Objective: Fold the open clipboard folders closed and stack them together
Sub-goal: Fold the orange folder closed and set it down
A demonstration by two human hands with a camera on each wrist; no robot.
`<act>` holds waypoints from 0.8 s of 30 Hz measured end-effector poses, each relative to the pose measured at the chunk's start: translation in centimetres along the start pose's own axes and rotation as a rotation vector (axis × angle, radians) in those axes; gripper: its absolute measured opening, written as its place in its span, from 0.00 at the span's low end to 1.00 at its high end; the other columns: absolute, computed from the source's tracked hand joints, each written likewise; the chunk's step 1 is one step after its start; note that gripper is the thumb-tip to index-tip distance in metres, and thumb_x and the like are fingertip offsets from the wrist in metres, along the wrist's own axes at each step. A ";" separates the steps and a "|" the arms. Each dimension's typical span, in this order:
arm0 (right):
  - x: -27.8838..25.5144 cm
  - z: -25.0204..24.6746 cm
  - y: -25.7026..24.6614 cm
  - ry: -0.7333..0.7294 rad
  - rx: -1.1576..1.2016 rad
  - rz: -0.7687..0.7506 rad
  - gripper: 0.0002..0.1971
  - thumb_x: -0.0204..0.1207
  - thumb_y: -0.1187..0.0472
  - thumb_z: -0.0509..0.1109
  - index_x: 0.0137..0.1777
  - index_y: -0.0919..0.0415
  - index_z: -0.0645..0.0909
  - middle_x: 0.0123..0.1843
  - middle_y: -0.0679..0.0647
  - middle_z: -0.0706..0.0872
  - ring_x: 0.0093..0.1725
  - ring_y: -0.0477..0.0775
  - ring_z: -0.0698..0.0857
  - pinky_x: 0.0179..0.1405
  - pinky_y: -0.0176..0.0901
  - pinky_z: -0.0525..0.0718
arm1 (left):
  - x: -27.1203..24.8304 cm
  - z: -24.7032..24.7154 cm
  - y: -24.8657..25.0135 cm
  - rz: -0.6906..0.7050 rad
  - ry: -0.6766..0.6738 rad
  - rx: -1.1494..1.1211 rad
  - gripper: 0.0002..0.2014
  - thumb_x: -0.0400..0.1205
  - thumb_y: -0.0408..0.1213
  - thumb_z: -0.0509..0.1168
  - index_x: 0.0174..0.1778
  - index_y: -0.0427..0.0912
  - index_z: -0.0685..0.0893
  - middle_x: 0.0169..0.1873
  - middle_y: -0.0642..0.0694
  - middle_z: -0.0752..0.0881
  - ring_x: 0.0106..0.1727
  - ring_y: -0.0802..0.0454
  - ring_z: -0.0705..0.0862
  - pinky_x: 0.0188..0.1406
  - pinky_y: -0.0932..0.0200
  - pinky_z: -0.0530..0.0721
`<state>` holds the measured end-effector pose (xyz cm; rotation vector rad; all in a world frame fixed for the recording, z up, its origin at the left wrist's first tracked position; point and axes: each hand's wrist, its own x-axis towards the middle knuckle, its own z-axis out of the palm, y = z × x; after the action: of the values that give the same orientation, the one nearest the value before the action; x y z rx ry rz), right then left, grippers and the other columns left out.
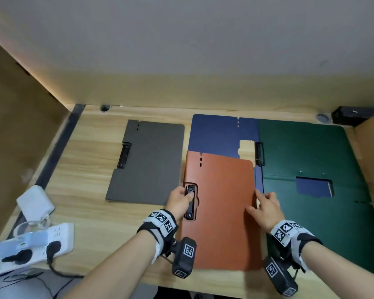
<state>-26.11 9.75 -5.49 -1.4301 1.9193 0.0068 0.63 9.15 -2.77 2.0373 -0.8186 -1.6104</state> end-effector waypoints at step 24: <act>6.3 5.8 -24.5 0.056 0.325 -0.038 0.26 0.74 0.57 0.76 0.70 0.58 0.74 0.58 0.54 0.85 0.56 0.57 0.84 0.58 0.51 0.83 | 8.7 -24.0 5.9 0.121 0.029 -0.101 0.29 0.81 0.16 0.57 0.79 0.37 0.70 0.68 0.40 0.82 0.59 0.50 0.84 0.47 0.58 0.86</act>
<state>-3.33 -2.42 -3.29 -1.2561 1.8372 -0.3508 24.12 -1.90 0.56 1.8994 -0.8169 -1.5216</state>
